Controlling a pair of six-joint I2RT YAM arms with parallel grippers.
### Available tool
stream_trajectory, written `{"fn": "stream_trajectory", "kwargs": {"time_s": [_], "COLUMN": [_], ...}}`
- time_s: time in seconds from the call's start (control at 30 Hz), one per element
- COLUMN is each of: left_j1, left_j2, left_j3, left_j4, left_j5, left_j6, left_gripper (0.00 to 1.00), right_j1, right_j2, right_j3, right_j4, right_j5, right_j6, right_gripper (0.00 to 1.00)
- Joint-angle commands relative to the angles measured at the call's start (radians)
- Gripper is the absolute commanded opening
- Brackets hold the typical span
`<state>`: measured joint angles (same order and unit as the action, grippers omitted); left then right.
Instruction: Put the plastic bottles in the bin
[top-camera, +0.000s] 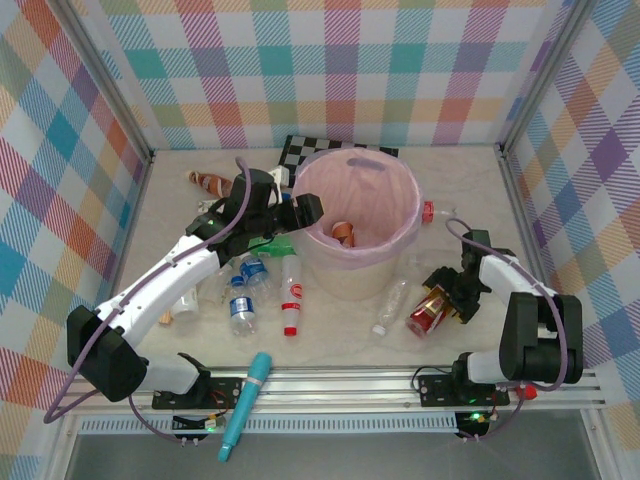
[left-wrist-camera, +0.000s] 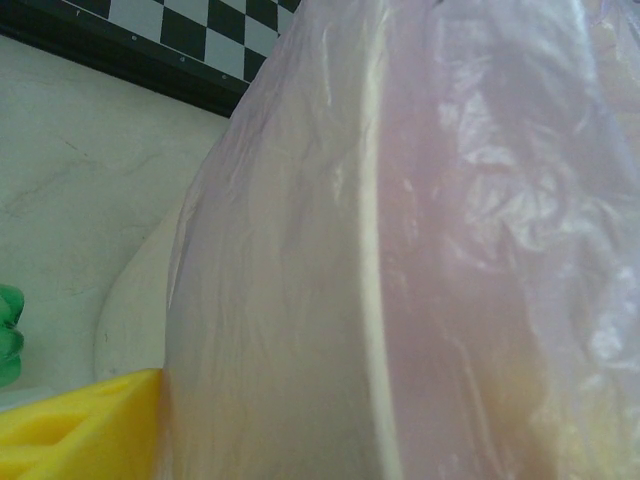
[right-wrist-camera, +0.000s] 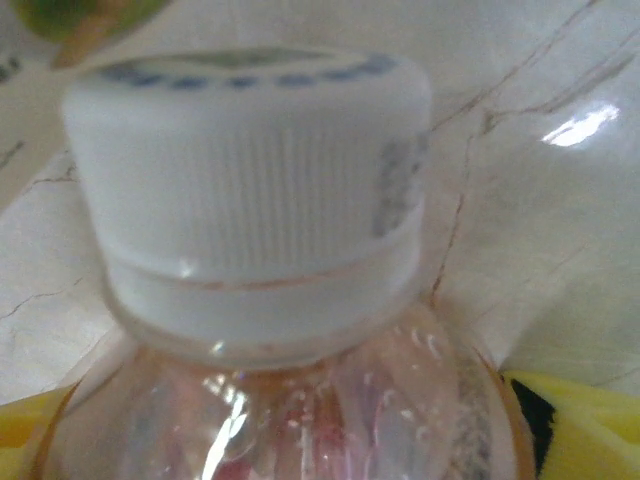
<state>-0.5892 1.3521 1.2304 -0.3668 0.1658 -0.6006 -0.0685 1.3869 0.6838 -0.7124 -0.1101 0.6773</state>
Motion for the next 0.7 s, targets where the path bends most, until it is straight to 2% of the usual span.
{"fn": "stream_trajectory", "kwargs": {"time_s": [0.0, 0.3, 0.67], "left_j1": [-0.012, -0.011, -0.012], "left_j2": [0.023, 0.017, 0.014], "left_j3": [0.009, 0.003, 0.010], "left_j4": [-0.101, -0.102, -0.100], "left_j5": [-0.017, -0.020, -0.015], "left_j6": [0.048, 0.047, 0.051], "left_gripper": [0.77, 0.78, 0.79], "right_j1": [-0.008, -0.014, -0.028], "right_j2": [0.020, -0.013, -0.172], "right_j3": [-0.010, -0.006, 0.108], "right_j4": [0.071, 0.050, -0.127], "right_j5": [-0.004, -0.002, 0.009], "right_j6": [0.000, -0.011, -0.076], "right_gripper": [0.84, 0.66, 0.60]}}
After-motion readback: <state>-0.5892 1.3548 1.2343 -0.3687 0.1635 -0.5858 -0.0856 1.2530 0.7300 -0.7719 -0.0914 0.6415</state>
